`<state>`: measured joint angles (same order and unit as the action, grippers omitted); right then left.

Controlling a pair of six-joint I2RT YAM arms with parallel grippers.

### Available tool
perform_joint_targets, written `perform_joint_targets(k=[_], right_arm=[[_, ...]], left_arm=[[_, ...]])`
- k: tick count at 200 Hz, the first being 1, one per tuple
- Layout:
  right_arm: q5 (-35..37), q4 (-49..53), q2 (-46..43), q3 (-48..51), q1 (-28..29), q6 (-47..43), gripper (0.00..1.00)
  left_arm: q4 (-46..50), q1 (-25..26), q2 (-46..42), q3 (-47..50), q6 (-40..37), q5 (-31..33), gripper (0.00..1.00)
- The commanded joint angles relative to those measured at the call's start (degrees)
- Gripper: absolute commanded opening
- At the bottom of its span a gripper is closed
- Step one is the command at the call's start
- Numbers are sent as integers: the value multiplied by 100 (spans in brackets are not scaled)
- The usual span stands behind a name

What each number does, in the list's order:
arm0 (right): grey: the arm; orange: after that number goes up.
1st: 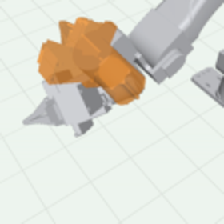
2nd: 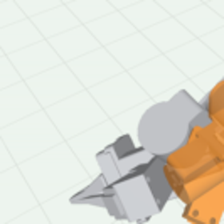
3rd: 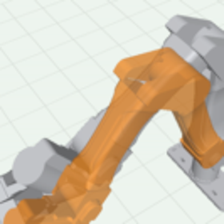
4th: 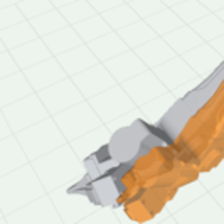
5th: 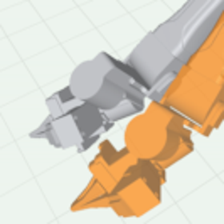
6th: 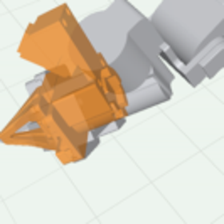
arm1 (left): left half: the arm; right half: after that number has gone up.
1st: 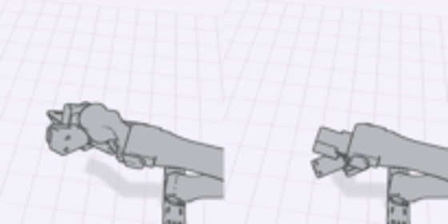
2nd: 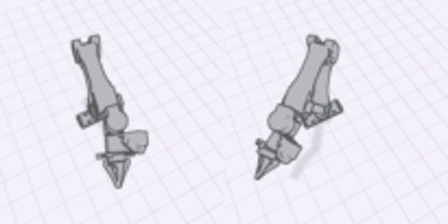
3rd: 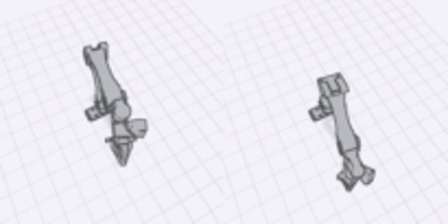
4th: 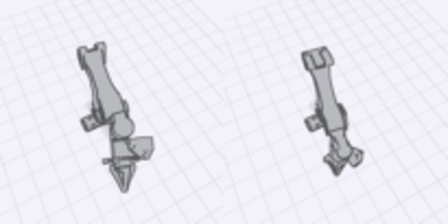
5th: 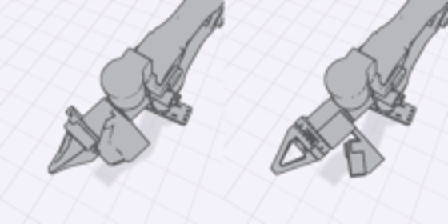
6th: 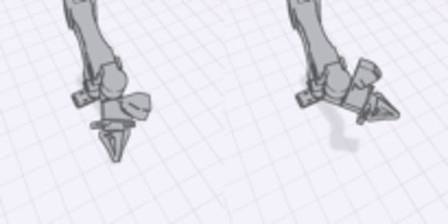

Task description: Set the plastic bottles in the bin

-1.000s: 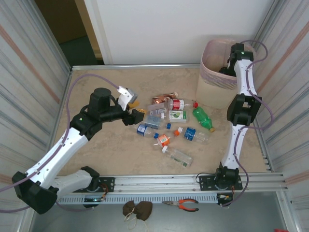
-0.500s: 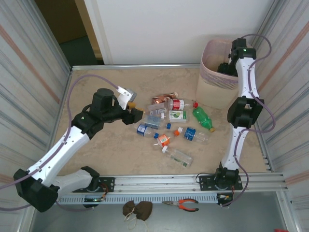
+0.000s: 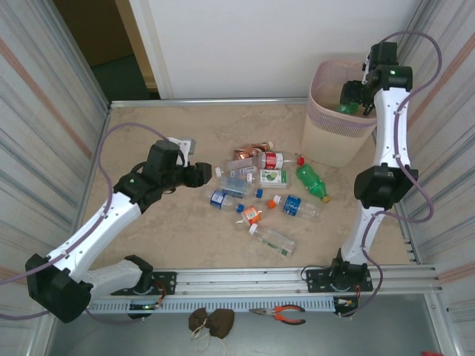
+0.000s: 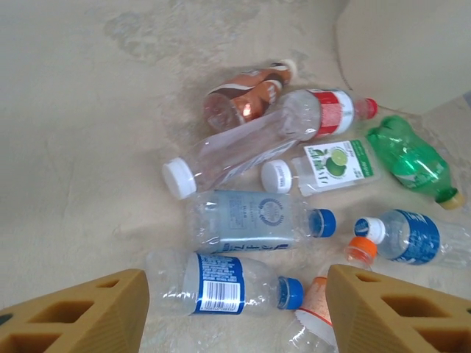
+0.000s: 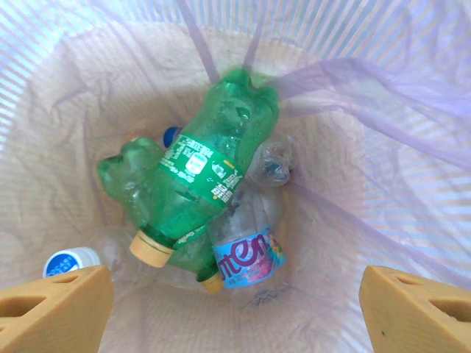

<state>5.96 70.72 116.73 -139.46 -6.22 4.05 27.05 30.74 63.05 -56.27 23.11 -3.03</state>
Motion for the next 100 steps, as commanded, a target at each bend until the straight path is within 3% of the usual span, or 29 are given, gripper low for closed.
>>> perform_joint_targets(k=[1,48,100], right_arm=[[-96,-55,-467,217,123,135,85],[-227,-700,-1578,1506,312,183,85],[-553,-1584,-3002,3319,409,401,85]], left_arm=[[116,-41,-141,156,906,740,67],[658,-38,98,202,2556,1491,72],[1107,-55,820,32,4013,1208,71]])
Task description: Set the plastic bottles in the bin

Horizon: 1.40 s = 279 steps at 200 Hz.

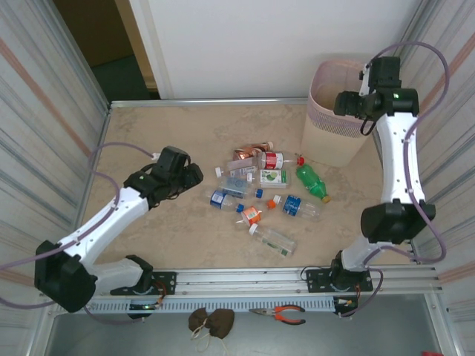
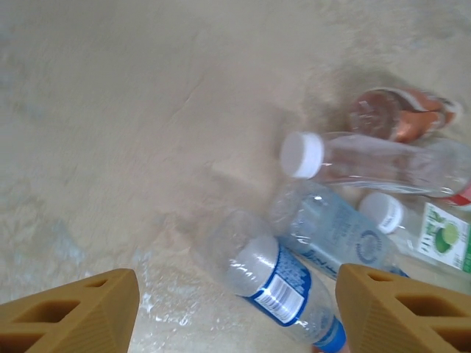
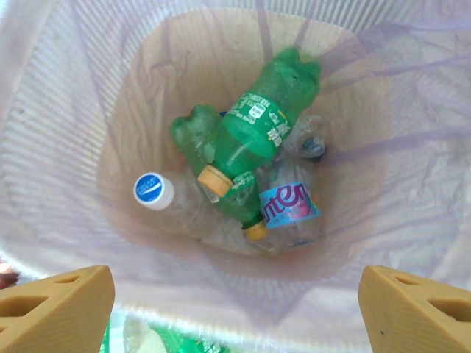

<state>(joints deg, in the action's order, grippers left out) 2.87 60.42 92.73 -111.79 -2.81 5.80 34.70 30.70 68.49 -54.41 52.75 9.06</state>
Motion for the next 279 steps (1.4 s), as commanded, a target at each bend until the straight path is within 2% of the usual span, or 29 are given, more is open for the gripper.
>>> perform_joint_targets(k=[1,42,97,142,195,279], right_arm=[[-253,-561,-613,596,69,227,85],[-417,-788,-1259,1265,1,229,85],[-708,-918,-1687,1568,-282,202,86],[-811,-932,-1793,1506,-558,176,86],[-784,-898,-1826,1405,-650,123,85],[-707,-862,-1966,1403,-677,39,85]], left_arm=[[348,-49,295,-160,1091,-14,71],[449,-46,977,-205,2100,-646,70],[-10,-47,1463,-157,2840,-1228,74],[-5,-50,2002,-531,3137,-1410,74],[-58,-98,2462,-535,3776,-1686,74],[-910,-185,3129,-190,4514,-2229,70]])
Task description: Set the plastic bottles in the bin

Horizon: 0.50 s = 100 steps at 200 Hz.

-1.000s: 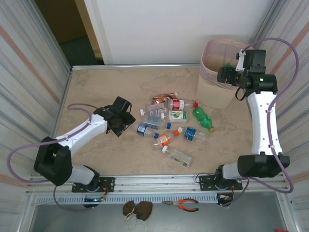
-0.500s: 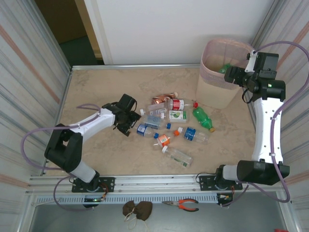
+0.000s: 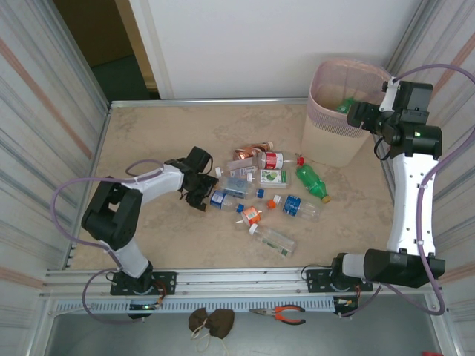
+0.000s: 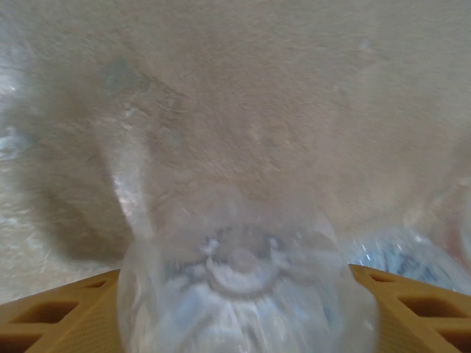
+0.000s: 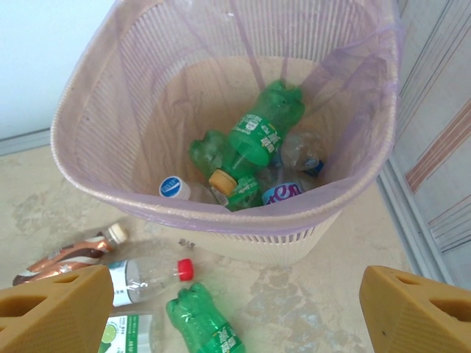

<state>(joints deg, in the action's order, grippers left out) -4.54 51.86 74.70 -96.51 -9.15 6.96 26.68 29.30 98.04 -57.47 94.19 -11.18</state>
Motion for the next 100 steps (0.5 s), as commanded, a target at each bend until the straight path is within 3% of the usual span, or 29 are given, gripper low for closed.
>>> perform_joint_targets(k=[1,100], right_arm=[[33,-7,-164,-124,-43,-79,85],[56,-3,-278,-140,-45,-116,84]], left_arm=[[-100,-46,182,115,375,-203,70],[514,-92,81,25,477,256,58]])
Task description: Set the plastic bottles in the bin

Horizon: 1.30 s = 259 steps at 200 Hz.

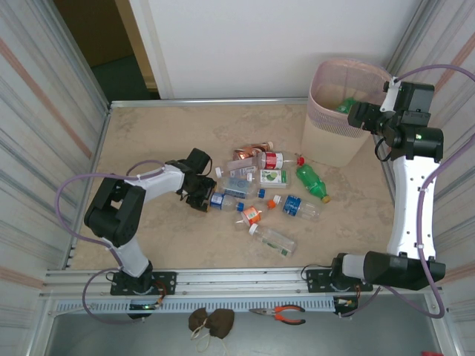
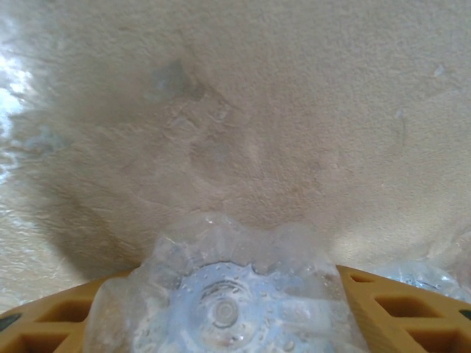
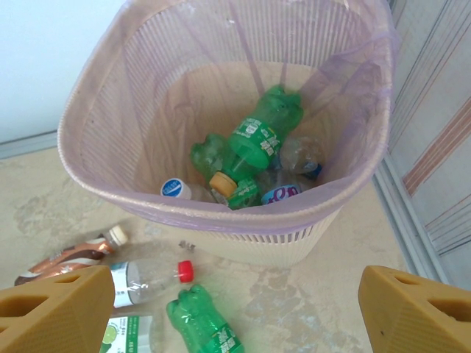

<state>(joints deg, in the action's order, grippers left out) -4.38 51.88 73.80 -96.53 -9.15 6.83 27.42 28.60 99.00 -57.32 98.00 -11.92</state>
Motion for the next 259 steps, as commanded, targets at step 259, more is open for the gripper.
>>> perform_joint_targets(k=[259], right_arm=[[-3719,-2941,-1313,2305,1394,50,86]], left_arm=[[-2193,-52,-4651,1000,-5763,1871,32]])
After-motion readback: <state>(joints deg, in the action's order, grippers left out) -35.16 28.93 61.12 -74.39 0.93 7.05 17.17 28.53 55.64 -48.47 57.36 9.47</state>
